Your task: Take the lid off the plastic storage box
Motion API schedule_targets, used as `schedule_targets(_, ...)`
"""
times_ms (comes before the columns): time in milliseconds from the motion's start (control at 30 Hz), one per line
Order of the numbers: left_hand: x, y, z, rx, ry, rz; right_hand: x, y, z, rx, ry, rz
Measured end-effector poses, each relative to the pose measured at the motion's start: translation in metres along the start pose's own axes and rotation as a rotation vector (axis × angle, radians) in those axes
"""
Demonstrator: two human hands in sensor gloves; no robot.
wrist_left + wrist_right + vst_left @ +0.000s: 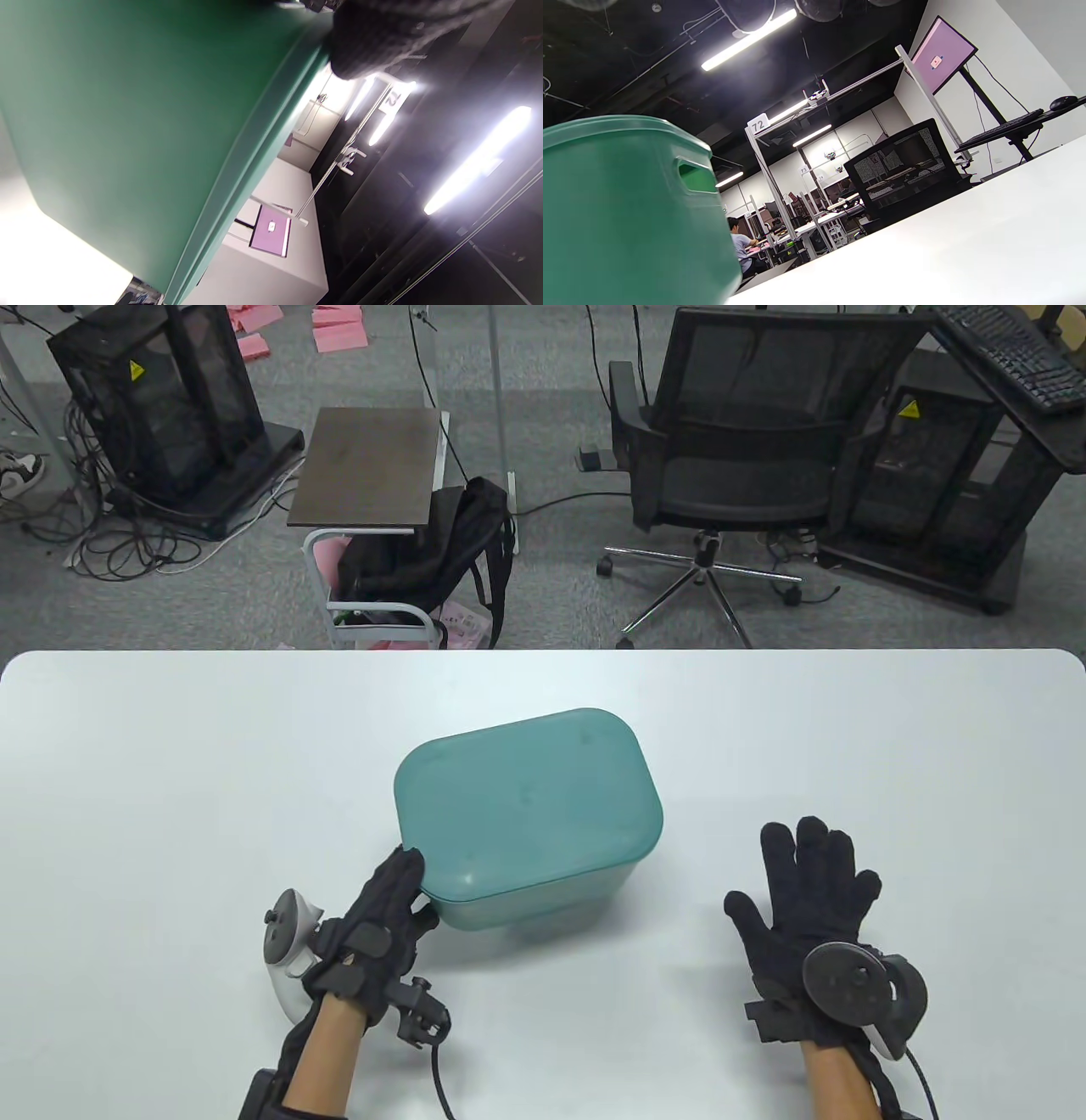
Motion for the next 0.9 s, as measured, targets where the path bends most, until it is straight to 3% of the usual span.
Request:
schedule_targets(267, -0.027, 0.027, -0.005, 0.070, 0.089, -0.001, -0.007, 0.000, 0.000, 0.001, 0.024, -0.033)
schedule_targets(900, -0.020, 0.053, -0.013, 0.091, 0.122, 0.046, -0.001, 0.000, 0.002, 0.006, -0.004, -0.025)
Point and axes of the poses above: the tracker on the back of each hand, its own y axis roughly to the little-finger side, its own z axis roughly from the fingertips to the wrist, x = y × z, the point moved 3 cm from there along -z, roughly from the wrist to the fingertips, and after that the axes turned 13 degrees about -z, right-handed, at the moved point
